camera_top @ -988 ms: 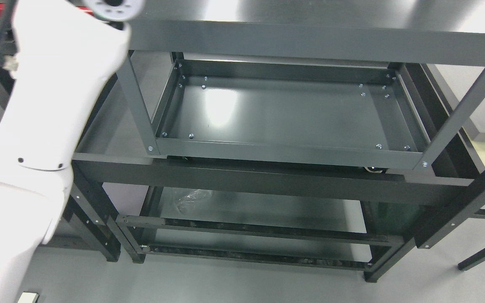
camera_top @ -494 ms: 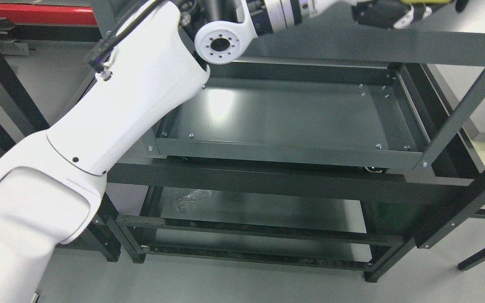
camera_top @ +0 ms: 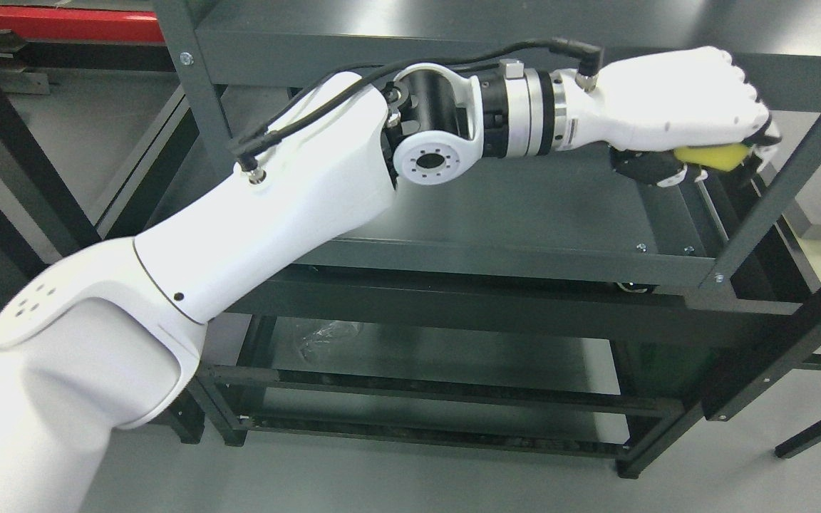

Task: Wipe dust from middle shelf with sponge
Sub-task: 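Reach the sponge deep into the middle shelf and wipe toward the robot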

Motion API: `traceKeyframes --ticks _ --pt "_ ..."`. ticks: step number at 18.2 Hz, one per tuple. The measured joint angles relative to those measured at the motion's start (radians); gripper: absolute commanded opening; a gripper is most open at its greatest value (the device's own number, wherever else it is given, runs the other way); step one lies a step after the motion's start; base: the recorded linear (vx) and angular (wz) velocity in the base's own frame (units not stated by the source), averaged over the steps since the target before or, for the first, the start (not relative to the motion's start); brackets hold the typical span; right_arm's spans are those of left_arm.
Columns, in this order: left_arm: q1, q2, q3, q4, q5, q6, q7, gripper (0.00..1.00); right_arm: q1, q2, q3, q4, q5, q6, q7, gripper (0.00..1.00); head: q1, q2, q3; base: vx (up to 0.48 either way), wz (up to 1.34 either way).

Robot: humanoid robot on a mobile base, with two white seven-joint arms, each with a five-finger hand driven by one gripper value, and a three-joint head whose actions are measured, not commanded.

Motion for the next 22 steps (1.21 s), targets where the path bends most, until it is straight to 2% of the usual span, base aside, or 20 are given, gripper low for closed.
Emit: traceKeyframes --ticks 4,9,17,22 --pt "0.076 0.014 0.049 -0.002 -0.039 -0.031 -0.016 0.01 0.0 0.0 0.0 0.0 0.0 0.0 0.004 1.0 0.0 0.0 0.0 0.0 0.0" --pt "0.148 0.075 0.153 -0.039 -0.061 -0.074 -0.064 0.01 0.0 0.0 0.0 0.0 0.0 0.0 0.003 1.0 0.0 0.0 0.0 0.0 0.0" --pt "0.349 0.275 0.399 -0.189 -0.062 -0.208 -0.141 0.01 0.0 0.0 0.0 0.0 0.0 0.0 0.0 1.0 0.0 0.0 0.0 0.0 0.0" --pt "0.468 0.396 0.594 -0.261 -0.04 -0.234 -0.174 0.01 0.0 0.0 0.0 0.0 0.0 0.0 0.0 1.0 0.0 0.0 0.0 0.0 0.0"
